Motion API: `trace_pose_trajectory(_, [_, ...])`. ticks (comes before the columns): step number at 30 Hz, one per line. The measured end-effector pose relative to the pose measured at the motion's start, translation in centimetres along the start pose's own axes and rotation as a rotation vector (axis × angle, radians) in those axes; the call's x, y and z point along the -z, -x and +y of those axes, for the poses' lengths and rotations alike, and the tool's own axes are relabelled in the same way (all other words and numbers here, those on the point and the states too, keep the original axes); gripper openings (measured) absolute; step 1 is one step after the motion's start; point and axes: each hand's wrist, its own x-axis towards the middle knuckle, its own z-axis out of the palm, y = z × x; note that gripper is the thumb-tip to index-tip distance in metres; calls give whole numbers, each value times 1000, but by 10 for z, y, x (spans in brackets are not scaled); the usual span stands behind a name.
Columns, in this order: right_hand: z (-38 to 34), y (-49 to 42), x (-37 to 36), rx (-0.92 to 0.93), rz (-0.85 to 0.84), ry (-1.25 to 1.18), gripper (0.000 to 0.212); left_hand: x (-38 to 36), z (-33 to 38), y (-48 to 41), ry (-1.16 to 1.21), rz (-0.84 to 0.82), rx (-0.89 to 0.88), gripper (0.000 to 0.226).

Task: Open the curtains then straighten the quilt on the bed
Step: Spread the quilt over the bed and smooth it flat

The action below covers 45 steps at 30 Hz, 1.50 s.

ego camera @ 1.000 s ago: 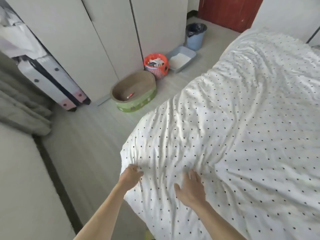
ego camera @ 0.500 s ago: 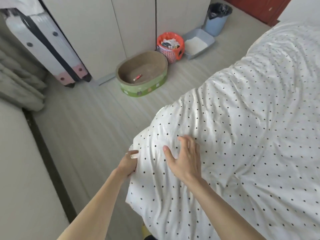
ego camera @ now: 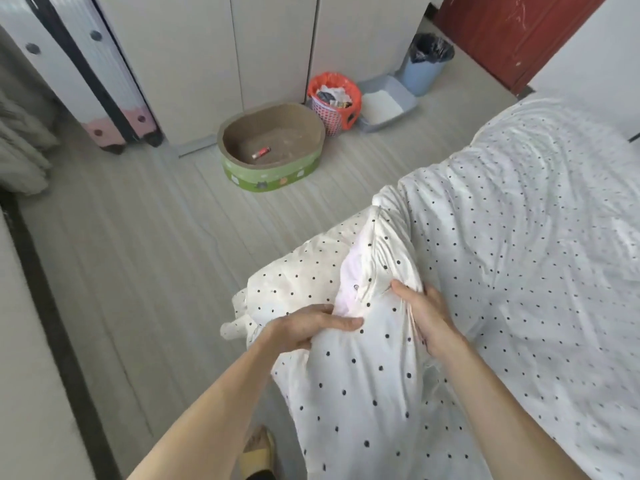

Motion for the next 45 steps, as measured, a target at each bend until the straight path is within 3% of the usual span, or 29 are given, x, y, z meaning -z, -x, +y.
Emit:
trace_pose_trajectory(2, [-7, 2, -10, -12, -62, -134, 44, 7, 25, 26, -142, 81, -69, 58])
trace_pose_trajectory(6, [-21, 7, -66, 14, -256, -121, 37, 66, 74, 80, -334, 752, -295, 24])
trace_pose_trajectory(9, [-10, 14, -97, 163, -417, 327, 63, 115, 59, 98, -716, 1105, -121, 26])
trace_pose_trajectory(11, [13, 16, -100, 239, -368, 557, 78, 136, 22, 85, -832, 1246, 18, 30])
trace_pose_trajectory(12, [24, 15, -96, 310, -278, 633, 76, 140, 3, 75, -850, 1284, 58, 35])
trace_pose_trajectory(14, [51, 11, -79, 374, -98, 821, 69, 135, -25, 45, -859, 1242, 82, 50])
trace_pose_trajectory(16, [75, 8, -61, 281, -23, 954, 71, 118, -40, 18, -930, 1138, -6, 59])
trace_pose_trajectory(20, [106, 1, -52, 170, 81, 983, 73, 64, -44, -30, -1253, 908, -444, 68])
trace_pose_trajectory(22, [113, -5, -60, 201, 133, 976, 65, 44, -44, -51, -1461, 673, -716, 65])
trace_pose_trajectory(23, [114, -7, -64, 223, 154, 960, 59, 42, -46, -60, -1559, 571, -760, 62])
trace_pose_trajectory(25, [117, -11, -68, 235, 192, 895, 52, 64, -50, -72, -1596, 543, -573, 56])
trace_pose_trajectory(28, [127, -16, -57, 240, 256, 876, 52, 139, -46, -68, -1263, 811, 243, 54])
trace_pose_trajectory(29, [128, -18, -51, 248, 272, 912, 53, 162, -40, -64, -1217, 847, 391, 54])
trace_pose_trajectory(30, [129, -21, -44, 254, 274, 952, 54, 176, -33, -61, -1226, 874, 426, 55])
trace_pose_trajectory(32, [127, -29, -42, 232, 243, 1022, 56, 181, -17, -60, -1268, 942, 241, 58])
trace_pose_trajectory(35, [112, -38, -73, 311, 263, 975, 58, 128, -8, -82, -1208, 969, -260, 63])
trace_pose_trajectory(37, [101, -40, -93, 498, 274, 948, 57, 79, -21, -97, -1288, 836, -601, 60])
trace_pose_trajectory(39, [116, -35, -84, 591, 257, 971, 55, 47, -47, -108, -1457, 662, -725, 55])
trace_pose_trajectory(41, [170, -12, -44, 304, 239, 1021, 60, 28, -73, -113, -1534, 635, -554, 53])
trace_pose_trajectory(43, [241, 28, 12, -109, 249, 1093, 71, -3, -83, -116, -1547, 743, -327, 52])
trace_pose_trajectory(45, [280, 66, 54, -338, 254, 1074, 84, -45, -73, -121, -1547, 800, -79, 52])
